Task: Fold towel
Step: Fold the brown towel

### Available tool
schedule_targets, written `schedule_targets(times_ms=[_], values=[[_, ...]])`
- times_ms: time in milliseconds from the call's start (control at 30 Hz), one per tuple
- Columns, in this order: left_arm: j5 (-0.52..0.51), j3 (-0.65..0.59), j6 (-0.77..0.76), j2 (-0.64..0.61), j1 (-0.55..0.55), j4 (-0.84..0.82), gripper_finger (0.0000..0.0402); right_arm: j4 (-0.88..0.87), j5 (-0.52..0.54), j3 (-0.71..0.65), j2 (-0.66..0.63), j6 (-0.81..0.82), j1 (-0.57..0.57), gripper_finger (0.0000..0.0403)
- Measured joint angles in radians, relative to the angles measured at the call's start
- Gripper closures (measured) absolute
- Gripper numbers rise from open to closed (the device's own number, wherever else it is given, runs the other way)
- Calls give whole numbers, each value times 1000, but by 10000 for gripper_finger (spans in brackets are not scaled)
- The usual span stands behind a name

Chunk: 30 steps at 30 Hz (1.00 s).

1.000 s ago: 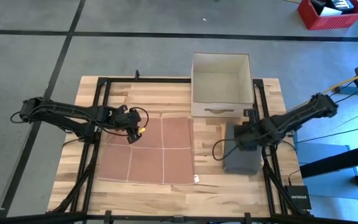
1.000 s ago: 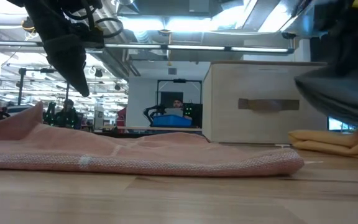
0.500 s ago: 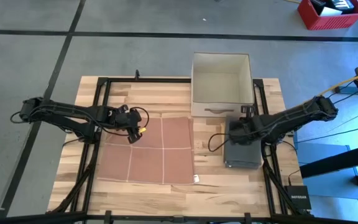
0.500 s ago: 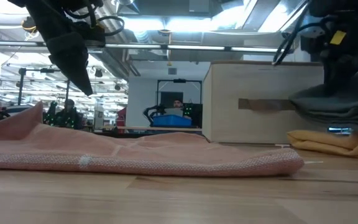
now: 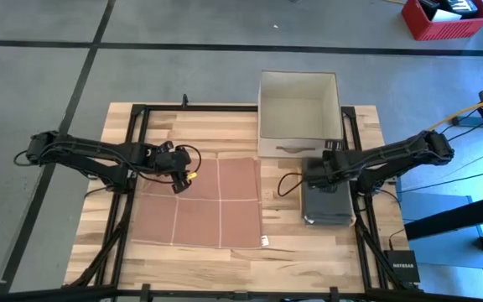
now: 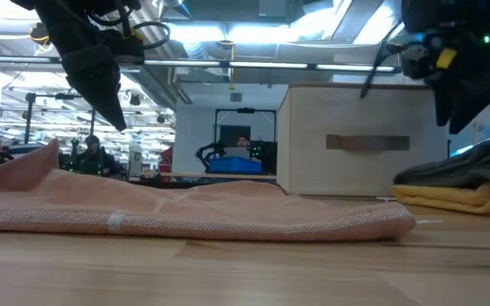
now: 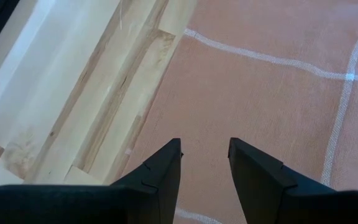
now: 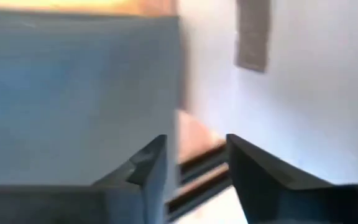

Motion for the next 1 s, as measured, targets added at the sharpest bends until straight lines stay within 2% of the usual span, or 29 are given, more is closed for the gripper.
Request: schedule_targets(times_ms=[67, 133, 267, 333, 400, 500, 600, 700, 800, 900, 1000], values=[[0, 0, 0, 0, 0, -1, 274, -11, -84, 40, 0, 29, 0, 223], [0, 0, -2, 0, 0, -3, 274, -43, -216, 99, 0, 86, 0, 202], [28, 0, -21, 0, 0, -18, 274, -159, -470, 248, 0, 264, 0, 183], [68, 0, -41, 0, -1, -31, 274, -173, -535, 323, -1, 355, 1, 182], [100, 0, -63, 0, -8, -48, 274, -127, -534, 377, -1, 410, 6, 184], [160, 0, -108, 0, -39, -48, 274, 98, -423, 398, -1, 367, 47, 188], [223, 0, -157, 0, -83, -46, 274, 476, -293, 339, -1, 193, 92, 189], [240, 0, -229, 8, -145, -38, 274, 929, -266, 212, 28, 16, 115, 189], [241, 0, -286, 30, -212, -25, 274, 1256, -300, 94, 106, -52, 120, 189], [243, 0, -343, 71, -279, -28, 274, 1420, -342, 25, 227, -55, 120, 189], [243, 0, -393, 120, -335, -25, 274, 1443, -377, 21, 363, -56, 120, 189]])
